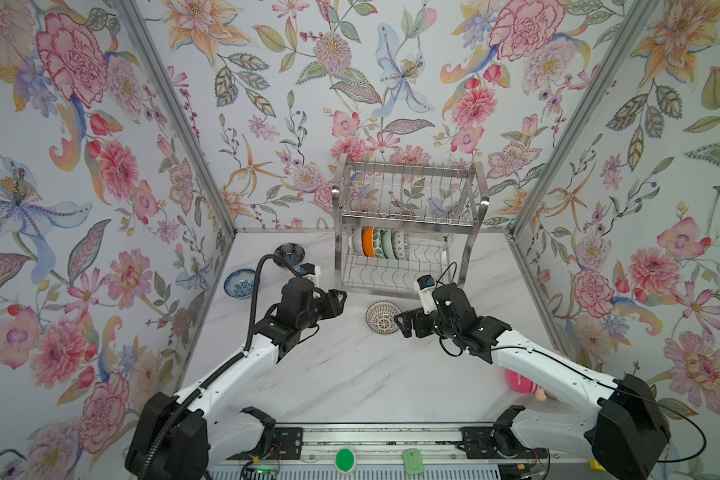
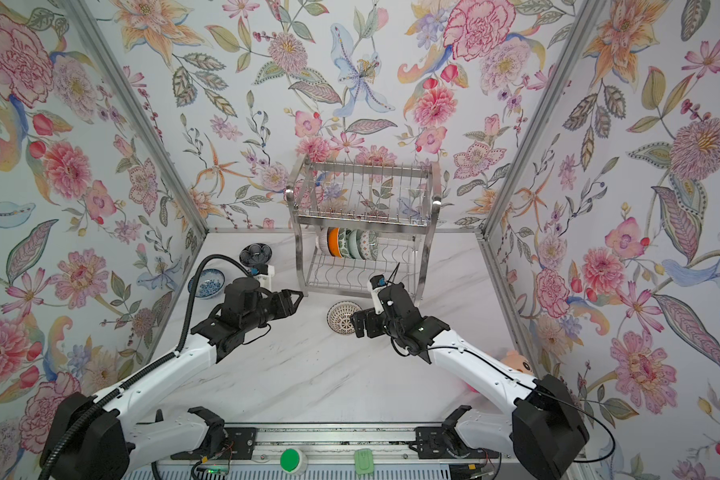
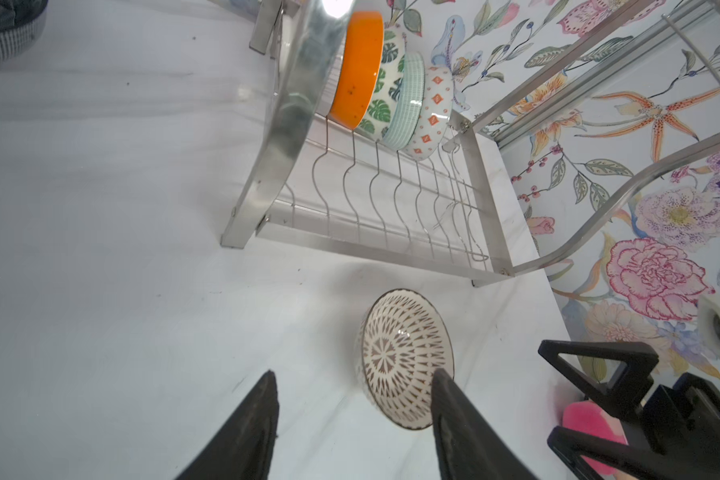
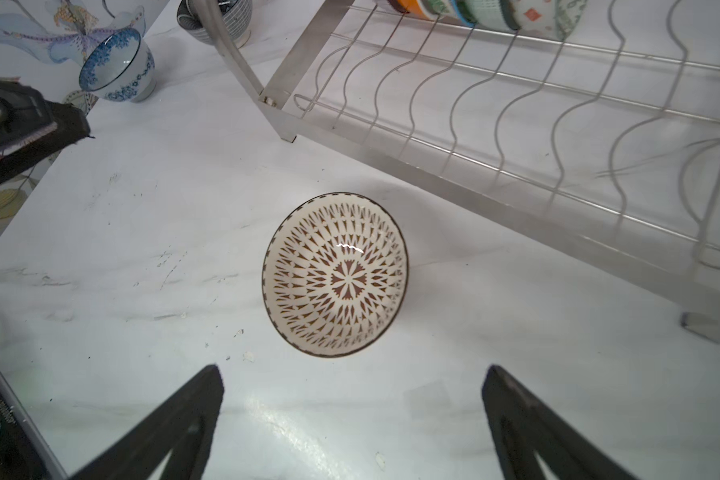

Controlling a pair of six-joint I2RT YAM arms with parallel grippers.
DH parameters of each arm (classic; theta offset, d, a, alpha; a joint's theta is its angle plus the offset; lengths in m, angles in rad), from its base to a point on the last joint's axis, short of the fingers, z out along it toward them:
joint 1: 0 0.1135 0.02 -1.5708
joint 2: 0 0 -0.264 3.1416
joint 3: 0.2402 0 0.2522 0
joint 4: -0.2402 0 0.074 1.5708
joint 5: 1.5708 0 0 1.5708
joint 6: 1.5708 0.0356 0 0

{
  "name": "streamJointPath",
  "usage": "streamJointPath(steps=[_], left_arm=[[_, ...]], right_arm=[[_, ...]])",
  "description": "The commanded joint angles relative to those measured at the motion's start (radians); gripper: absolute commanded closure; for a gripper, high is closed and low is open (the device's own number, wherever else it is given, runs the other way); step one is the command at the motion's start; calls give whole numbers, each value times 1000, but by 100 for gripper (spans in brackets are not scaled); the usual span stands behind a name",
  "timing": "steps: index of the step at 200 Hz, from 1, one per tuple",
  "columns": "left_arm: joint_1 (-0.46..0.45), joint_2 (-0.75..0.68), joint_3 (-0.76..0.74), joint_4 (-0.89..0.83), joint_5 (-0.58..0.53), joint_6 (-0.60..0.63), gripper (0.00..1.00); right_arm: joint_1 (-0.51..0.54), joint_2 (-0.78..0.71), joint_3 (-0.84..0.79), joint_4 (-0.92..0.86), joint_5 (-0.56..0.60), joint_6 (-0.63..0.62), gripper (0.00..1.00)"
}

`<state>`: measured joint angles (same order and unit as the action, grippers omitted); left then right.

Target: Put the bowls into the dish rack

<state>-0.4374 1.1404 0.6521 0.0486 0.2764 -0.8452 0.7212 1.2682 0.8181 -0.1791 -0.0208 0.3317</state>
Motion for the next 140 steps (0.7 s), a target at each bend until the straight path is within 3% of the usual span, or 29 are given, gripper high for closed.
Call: streamJointPath(steps=[1, 28, 59, 140], left_arm=[[47, -49, -129, 177, 165, -112, 34], [71, -82, -279, 327, 221, -205, 19], [83, -82, -391, 475, 259, -287, 1], [103, -84, -454, 524, 306, -297, 1]], right_arm=[[58, 81, 69, -3, 69, 21, 1], [131, 205, 152, -18, 120, 20, 0], [194, 349, 253, -56, 184, 19, 9], [230, 593, 426, -135, 210, 49, 54]])
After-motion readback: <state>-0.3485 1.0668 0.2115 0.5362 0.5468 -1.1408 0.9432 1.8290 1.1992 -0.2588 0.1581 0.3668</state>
